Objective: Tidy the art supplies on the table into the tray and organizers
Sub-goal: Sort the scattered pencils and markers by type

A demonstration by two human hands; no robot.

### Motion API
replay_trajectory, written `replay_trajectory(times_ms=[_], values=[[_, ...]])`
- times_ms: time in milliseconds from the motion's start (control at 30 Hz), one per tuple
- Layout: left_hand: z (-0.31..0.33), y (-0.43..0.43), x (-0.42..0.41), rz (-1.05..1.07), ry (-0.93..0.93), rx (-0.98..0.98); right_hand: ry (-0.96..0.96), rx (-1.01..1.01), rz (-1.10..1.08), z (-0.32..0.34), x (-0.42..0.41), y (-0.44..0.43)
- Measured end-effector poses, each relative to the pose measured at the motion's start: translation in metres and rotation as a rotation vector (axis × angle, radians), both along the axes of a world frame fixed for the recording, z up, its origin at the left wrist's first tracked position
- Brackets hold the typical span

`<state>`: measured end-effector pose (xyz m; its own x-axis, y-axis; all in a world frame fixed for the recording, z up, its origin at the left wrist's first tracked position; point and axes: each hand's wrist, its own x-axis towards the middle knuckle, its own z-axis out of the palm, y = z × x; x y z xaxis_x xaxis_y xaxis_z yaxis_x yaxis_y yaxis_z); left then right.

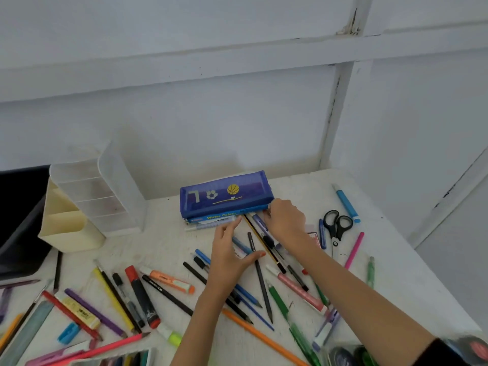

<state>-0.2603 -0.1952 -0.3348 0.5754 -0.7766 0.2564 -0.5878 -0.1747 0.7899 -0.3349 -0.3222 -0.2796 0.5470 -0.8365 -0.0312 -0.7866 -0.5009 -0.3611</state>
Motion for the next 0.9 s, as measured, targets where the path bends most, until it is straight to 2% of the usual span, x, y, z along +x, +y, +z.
replay_trajectory(times_ms=[133, 333, 433, 567, 767, 900], values=[[0.008, 0.001, 0.001, -0.015, 0.028, -0.05, 0.041, -0.091, -0.014, -0.005, 0.008, 0.004], [0.018, 0.005, -0.003, -0.022, 0.355, -0.159, 0.063, -0.087, -0.019, -0.008, 0.012, 0.014], [0.015, 0.006, -0.006, 0.053, 0.45, -0.123, 0.07, -0.061, -0.064, -0.006, 0.013, 0.017], [0.014, 0.012, -0.01, 0.087, 0.465, -0.087, -0.072, 0.011, -0.132, 0.002, 0.006, 0.021], [0.029, 0.026, -0.02, 0.126, 0.681, -0.202, -0.243, 0.008, -0.164, 0.011, -0.011, 0.04], [0.042, 0.043, -0.026, 0.128, 0.786, -0.28, -0.477, 0.231, -0.147, 0.014, -0.027, 0.072]])
